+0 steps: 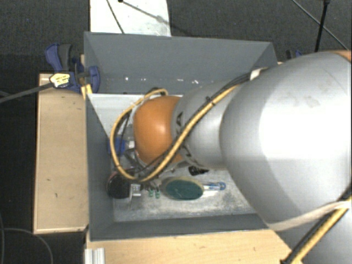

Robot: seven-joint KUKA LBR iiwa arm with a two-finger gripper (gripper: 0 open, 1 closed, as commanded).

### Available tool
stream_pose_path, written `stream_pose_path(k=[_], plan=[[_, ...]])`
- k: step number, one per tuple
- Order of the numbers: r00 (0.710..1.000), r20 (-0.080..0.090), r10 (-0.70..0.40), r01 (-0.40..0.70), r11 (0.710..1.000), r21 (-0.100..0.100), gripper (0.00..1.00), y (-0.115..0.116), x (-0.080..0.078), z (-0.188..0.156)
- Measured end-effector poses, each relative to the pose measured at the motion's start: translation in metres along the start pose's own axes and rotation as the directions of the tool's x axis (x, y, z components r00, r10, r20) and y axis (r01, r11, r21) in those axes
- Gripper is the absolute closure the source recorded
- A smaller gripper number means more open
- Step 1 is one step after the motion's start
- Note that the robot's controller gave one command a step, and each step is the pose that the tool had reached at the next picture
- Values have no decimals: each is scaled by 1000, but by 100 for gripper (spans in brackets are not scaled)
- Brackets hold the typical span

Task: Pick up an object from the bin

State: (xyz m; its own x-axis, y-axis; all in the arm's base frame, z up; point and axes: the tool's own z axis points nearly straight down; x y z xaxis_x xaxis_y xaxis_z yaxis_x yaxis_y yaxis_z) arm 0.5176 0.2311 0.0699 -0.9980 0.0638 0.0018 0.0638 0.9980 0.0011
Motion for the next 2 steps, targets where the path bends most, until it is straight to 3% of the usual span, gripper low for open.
stream_pose_path(k=[1,2], plan=[[1000,2,4,-4,1000,1,100,-1,-1,0],[999,10,-40,40,999,-3,100,4,-12,-142]])
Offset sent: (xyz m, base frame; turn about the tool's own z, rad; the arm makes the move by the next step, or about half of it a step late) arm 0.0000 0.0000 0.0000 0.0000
